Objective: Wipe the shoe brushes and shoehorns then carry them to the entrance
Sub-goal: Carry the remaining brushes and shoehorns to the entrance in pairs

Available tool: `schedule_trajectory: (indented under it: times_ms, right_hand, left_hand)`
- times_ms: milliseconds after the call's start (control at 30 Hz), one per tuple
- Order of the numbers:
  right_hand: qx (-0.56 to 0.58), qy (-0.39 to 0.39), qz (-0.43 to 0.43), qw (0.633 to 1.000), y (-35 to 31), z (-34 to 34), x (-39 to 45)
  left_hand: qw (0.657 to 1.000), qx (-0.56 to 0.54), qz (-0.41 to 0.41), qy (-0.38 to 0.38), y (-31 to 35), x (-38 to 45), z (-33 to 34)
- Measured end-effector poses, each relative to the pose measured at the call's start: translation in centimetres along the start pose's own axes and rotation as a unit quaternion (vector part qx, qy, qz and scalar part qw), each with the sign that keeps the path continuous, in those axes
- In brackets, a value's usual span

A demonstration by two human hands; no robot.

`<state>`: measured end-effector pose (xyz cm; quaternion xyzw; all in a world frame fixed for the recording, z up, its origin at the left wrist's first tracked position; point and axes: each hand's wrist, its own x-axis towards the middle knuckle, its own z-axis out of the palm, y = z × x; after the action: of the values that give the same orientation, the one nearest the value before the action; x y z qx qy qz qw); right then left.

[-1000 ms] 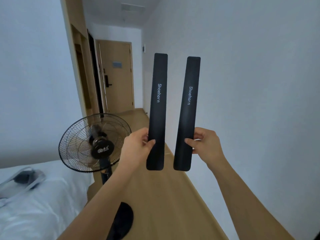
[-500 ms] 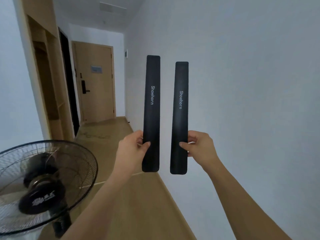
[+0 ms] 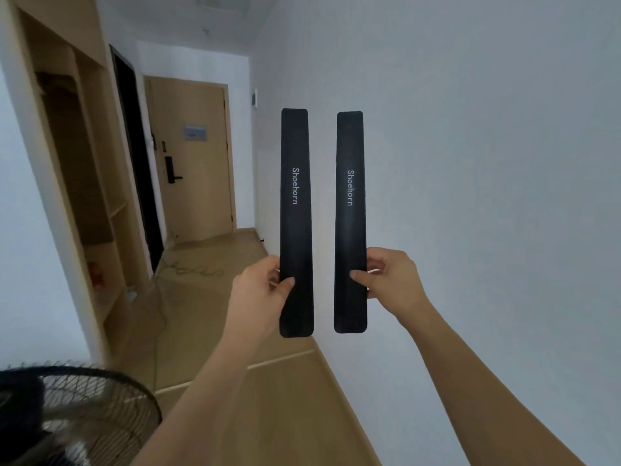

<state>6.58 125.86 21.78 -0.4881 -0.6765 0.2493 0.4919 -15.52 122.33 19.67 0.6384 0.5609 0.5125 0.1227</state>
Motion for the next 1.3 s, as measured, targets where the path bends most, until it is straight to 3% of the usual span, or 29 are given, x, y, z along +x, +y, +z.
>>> schedule_trajectory:
  times_ms: [367,800,1033,1300]
  right_hand:
    - [0.059,-0.064,-0.031,0.996,8.8,7.1,22.0]
    - [0.041,-0.123,-0.071,0.989,14.9,16.2,45.6]
    - [0.052,-0.124,-0.076,0.988,18.0,24.2,57.3]
    - [0.070,-0.131,-0.074,0.986,18.8,35.8,72.9]
  left_hand:
    - [0.997,0.054,-0.028,0.054,-8.0,18.2,6.8]
    - [0.990,0.058,-0.057,0.111,-18.4,38.5,12.8]
    - [0.988,0.058,-0.061,0.130,-27.8,49.7,13.6]
    - [0.990,0.073,-0.040,0.111,-37.9,66.3,10.2]
